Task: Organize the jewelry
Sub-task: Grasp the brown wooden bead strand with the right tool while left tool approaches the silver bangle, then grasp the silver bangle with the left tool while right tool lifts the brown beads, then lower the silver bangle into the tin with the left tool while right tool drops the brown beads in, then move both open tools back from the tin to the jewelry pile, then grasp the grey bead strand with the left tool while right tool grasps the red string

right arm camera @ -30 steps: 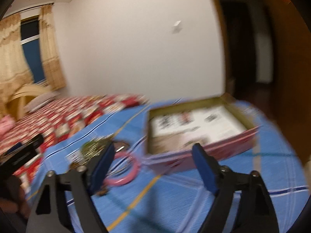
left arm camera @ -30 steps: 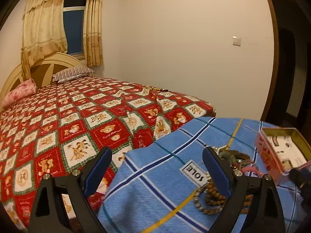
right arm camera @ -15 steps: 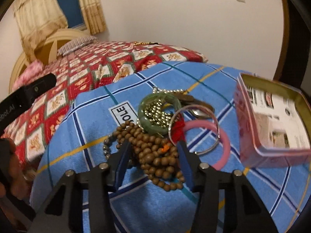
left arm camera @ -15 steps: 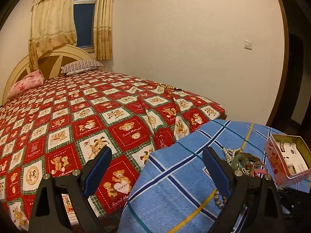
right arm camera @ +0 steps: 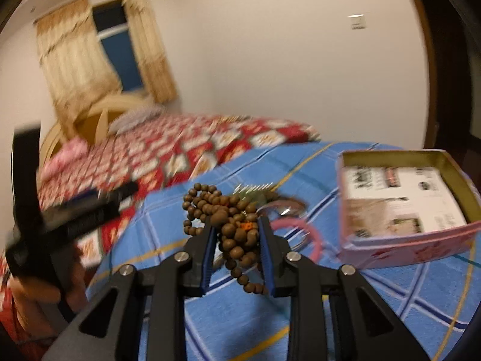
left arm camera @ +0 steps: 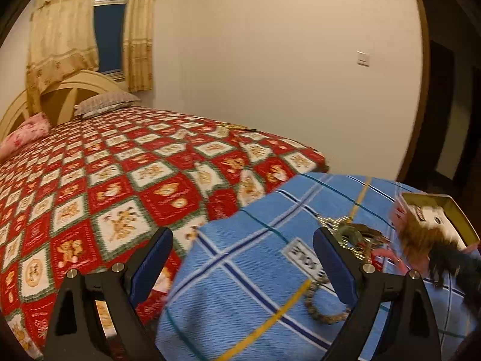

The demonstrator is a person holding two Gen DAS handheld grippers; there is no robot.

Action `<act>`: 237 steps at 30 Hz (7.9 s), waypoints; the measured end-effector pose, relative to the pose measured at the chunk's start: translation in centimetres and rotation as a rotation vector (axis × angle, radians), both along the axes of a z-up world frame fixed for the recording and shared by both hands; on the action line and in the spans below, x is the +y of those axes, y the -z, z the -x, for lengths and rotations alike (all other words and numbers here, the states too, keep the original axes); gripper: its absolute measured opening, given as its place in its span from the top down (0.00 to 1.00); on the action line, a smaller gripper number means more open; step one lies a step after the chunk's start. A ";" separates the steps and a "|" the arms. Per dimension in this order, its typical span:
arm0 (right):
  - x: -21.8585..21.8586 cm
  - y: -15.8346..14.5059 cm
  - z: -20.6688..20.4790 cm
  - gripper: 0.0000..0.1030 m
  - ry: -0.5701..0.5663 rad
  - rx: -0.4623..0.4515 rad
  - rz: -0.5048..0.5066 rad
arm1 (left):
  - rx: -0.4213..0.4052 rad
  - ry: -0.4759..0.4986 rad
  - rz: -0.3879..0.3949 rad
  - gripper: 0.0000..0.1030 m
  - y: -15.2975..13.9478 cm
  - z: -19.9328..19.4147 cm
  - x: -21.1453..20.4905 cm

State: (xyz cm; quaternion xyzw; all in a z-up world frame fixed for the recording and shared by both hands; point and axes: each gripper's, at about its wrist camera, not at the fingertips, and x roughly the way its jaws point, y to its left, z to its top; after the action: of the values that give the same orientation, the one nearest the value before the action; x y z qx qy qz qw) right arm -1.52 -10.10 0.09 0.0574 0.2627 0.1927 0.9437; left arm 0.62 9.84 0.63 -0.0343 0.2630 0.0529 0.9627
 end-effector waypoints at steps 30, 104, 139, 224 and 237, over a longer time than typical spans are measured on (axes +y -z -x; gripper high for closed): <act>-10.0 -0.8 -0.8 0.70 0.418 -0.065 -0.034 | 0.318 0.412 -0.189 0.10 5.6 -6.9 -15.6; -19.3 -1.0 -1.3 0.14 0.784 -0.109 -0.015 | -0.037 0.322 -0.013 0.24 1.4 -1.5 -15.6; -9.7 -0.5 3.3 0.14 0.547 -0.114 0.126 | 0.105 0.268 0.051 0.24 1.5 1.2 -7.1; -6.1 2.7 0.8 0.23 0.206 0.170 0.004 | 0.359 0.415 0.034 0.83 5.2 -2.8 -5.3; -1.9 2.3 0.7 0.51 0.046 0.128 0.090 | 0.062 0.327 0.143 0.83 1.5 0.7 -2.4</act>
State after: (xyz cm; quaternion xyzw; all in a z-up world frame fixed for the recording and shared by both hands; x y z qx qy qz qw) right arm -2.22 -11.99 -2.18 0.0330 0.3293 0.1547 0.9309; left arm -0.07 7.47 -0.88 -0.0579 0.2978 -0.1224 0.9450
